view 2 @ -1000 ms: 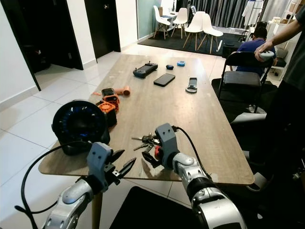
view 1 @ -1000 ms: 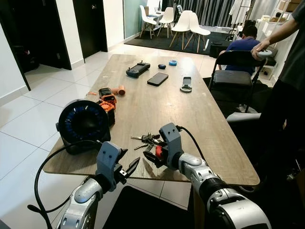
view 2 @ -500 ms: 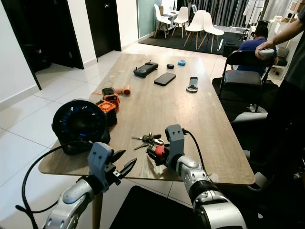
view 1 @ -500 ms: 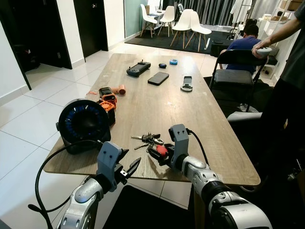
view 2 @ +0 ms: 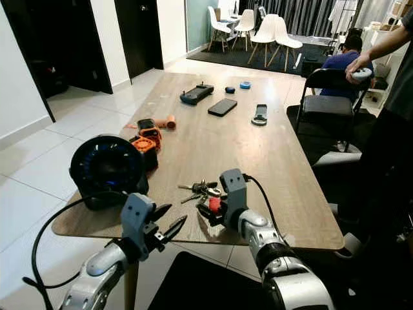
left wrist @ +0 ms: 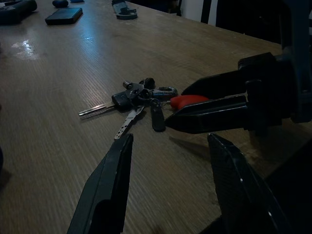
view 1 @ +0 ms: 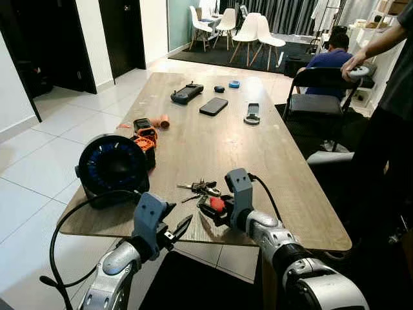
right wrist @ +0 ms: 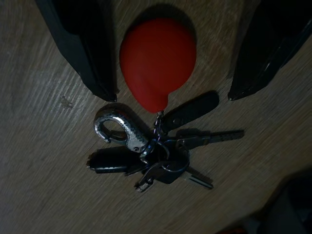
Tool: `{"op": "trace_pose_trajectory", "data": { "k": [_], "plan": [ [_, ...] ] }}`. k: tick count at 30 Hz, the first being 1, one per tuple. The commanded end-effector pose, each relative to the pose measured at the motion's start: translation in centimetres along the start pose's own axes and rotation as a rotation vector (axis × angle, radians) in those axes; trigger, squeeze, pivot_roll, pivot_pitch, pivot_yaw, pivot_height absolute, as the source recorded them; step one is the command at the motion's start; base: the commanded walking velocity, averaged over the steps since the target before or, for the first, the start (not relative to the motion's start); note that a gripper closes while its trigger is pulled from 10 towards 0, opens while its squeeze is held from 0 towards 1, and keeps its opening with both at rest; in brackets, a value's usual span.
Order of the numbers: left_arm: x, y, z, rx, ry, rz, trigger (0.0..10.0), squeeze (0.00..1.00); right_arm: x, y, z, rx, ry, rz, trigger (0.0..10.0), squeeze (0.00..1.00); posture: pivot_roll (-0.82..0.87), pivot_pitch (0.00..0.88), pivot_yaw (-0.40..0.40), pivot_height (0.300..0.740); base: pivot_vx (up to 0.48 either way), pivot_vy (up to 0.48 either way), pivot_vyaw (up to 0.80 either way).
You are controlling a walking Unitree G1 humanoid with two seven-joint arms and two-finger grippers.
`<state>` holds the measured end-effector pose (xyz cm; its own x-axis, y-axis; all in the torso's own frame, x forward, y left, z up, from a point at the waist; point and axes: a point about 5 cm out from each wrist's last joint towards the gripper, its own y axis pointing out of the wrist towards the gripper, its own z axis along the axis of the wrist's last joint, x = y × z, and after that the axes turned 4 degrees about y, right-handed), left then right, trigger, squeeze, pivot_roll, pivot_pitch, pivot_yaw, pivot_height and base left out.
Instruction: Hang keys on a hook
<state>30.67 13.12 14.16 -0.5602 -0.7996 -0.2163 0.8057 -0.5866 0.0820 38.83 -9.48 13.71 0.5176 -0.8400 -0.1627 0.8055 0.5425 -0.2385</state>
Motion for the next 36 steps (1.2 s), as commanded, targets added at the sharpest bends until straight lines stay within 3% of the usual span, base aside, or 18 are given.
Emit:
{"op": "trace_pose_trajectory", "data": {
  "k": [1,2,11,12,13,14,15,28,29,30,31,32,33,35,36],
  "plan": [
    [0.7,-0.1,-0.4,-0.014,-0.019,-0.021,10.0,0.0,-0.1,-0.3,-3.2,-0.138,0.043,0.003,7.6,0.0,0.06,0.171,-0.018,0.74,0.0,0.0,0.0],
    [0.7,-0.1,-0.4,-0.014,-0.019,-0.022,10.0,0.0,-0.1,-0.4,-3.2,-0.146,0.035,0.003,10.0,0.0,0.06,0.173,-0.018,0.74,0.0,0.0,0.0],
    [0.7,0.0,-0.4,-0.016,-0.022,-0.031,10.0,0.0,0.0,-0.5,-3.7,-0.197,0.041,0.006,10.0,0.0,0.06,0.18,-0.017,0.74,0.0,0.0,0.0],
    [0.8,0.0,-0.4,-0.018,-0.023,-0.035,10.0,0.0,0.0,-0.5,-3.9,-0.213,0.048,0.006,8.5,0.0,0.06,0.181,-0.016,0.74,0.0,0.0,0.0],
    [0.8,-0.1,-0.4,-0.019,-0.024,-0.039,10.0,0.0,0.0,-0.5,-4.0,-0.228,0.051,0.007,8.0,0.0,0.06,0.181,-0.016,0.74,0.0,0.0,0.0],
    [0.8,-0.1,-0.4,-0.019,-0.024,-0.039,10.0,0.0,0.0,-0.5,-4.0,-0.228,0.051,0.007,8.0,0.0,0.06,0.181,-0.016,0.74,0.0,0.0,0.0],
    [0.8,-0.1,-0.4,-0.021,-0.026,-0.045,10.0,0.0,0.0,-0.6,-4.3,-0.25,0.057,0.007,10.0,0.0,0.06,0.183,-0.016,0.74,0.0,0.0,0.0],
    [1.0,-0.1,-0.4,-0.019,-0.056,-0.064,10.0,0.0,0.4,-0.9,-4.2,-0.28,0.079,0.001,10.0,0.0,0.06,0.184,-0.016,0.74,0.0,0.0,0.0],
    [1.0,-0.1,-0.4,-0.017,-0.056,-0.063,10.0,0.0,0.7,-1.0,-4.1,-0.285,0.017,-0.006,1.2,0.0,0.06,0.184,-0.016,0.74,0.0,0.0,0.0],
    [1.0,-0.1,-0.4,-0.017,-0.056,-0.063,10.0,0.0,0.7,-1.0,-4.1,-0.285,0.017,-0.006,1.2,0.0,0.06,0.184,-0.016,0.74,0.0,0.0,0.0],
    [1.0,-0.1,-0.4,-0.016,-0.056,-0.061,10.0,0.0,0.9,-1.1,-4.1,-0.296,-0.033,-0.011,0.0,0.0,0.06,0.184,-0.016,0.74,0.0,0.0,0.0],
    [1.0,-0.1,-0.4,-0.016,-0.057,-0.06,10.0,0.0,1.0,-1.1,-4.2,-0.308,-0.07,-0.015,0.0,0.0,0.06,0.184,-0.016,0.74,0.0,0.0,0.0],
    [1.0,-0.1,-0.4,-0.015,-0.057,-0.061,10.0,0.0,1.1,-1.2,-4.3,-0.318,-0.085,-0.017,1.4,0.0,0.06,0.184,-0.016,0.74,0.0,0.0,0.0],
    [1.0,-0.1,-0.4,-0.016,-0.057,-0.061,10.0,0.0,1.1,-1.2,-4.4,-0.322,-0.086,-0.017,1.4,0.0,0.06,0.184,-0.016,0.74,0.0,0.0,0.0],
    [1.0,-0.1,-0.4,-0.016,-0.057,-0.061,10.0,0.0,1.1,-1.2,-4.4,-0.331,-0.093,-0.019,10.0,0.0,0.06,0.181,-0.017,0.74,0.0,0.0,0.0]
  ]
}}
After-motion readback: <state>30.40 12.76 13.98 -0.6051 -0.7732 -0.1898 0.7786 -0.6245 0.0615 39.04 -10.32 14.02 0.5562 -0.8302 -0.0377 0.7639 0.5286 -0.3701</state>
